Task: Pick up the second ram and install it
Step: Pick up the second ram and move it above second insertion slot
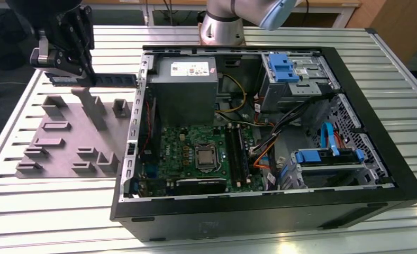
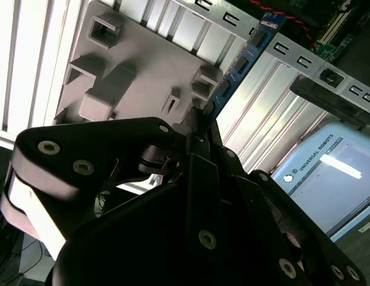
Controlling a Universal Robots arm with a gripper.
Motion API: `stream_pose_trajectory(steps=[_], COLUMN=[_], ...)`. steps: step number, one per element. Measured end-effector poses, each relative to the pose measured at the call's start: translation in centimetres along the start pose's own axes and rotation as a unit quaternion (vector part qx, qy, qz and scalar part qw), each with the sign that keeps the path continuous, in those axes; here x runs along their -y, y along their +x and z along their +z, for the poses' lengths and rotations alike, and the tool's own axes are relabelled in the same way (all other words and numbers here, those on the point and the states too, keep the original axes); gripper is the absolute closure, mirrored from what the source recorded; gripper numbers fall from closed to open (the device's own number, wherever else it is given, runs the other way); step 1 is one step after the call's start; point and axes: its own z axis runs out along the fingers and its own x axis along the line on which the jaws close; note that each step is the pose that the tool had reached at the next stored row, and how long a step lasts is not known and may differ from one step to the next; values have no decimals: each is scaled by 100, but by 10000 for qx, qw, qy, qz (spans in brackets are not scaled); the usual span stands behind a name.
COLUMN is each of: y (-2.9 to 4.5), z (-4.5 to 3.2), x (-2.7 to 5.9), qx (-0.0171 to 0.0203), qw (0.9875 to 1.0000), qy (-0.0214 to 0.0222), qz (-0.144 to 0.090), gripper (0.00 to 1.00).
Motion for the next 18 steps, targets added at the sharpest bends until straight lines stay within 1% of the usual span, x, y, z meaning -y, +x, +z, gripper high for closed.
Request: stream_pose_trajectory(steps=[18], y=[-11], z=[-2], x=[139], qx=[1], qw=[10000], qy=[0], qz=[0], gripper=[86])
